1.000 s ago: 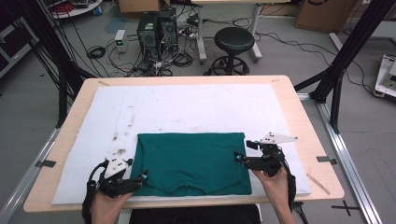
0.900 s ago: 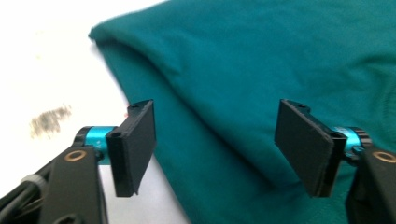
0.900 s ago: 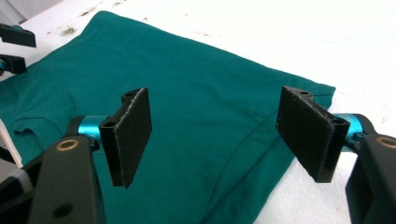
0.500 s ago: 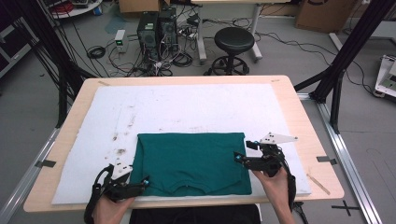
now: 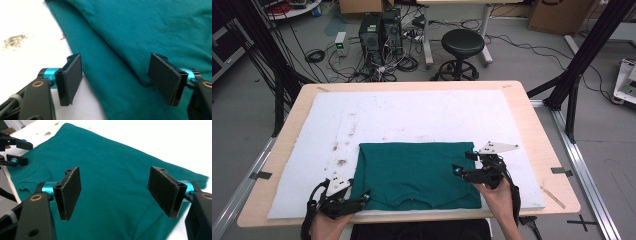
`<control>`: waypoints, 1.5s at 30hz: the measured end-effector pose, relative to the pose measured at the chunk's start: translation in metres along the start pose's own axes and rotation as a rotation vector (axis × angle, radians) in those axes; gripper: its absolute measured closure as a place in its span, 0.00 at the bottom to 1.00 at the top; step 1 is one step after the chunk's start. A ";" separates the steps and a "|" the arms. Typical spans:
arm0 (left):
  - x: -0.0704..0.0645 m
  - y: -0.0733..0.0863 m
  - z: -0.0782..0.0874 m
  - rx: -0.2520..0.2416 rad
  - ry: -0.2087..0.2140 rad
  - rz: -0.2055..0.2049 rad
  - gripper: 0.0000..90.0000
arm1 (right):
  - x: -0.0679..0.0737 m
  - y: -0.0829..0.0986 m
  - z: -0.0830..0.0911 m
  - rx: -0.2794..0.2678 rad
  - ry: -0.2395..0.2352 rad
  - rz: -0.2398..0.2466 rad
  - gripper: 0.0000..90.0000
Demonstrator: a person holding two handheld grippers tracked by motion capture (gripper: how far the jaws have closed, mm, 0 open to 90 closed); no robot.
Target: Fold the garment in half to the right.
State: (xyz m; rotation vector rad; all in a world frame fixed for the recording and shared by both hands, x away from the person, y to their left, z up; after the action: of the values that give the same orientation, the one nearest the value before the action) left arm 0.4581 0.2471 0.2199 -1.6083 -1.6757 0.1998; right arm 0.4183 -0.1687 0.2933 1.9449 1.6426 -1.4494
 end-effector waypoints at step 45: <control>-0.009 0.004 0.001 -0.040 0.069 -0.037 0.82 | 0.025 -0.095 -0.122 0.067 -0.176 0.073 0.33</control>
State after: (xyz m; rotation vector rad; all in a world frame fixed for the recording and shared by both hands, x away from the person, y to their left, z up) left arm 0.4597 0.2405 0.2126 -1.5941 -1.6651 0.0912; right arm 0.4007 -0.0355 0.3730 1.8315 1.4500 -1.6148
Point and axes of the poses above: each handheld gripper's, and its own axes: z roughly backward along the jaws, y roughly out of its underside, x roughly to its left, the point moved 2 cm from there along -z, roughly forward along the jaws, and after that the axes turned 8 degrees about z, right-handed, at the moved point
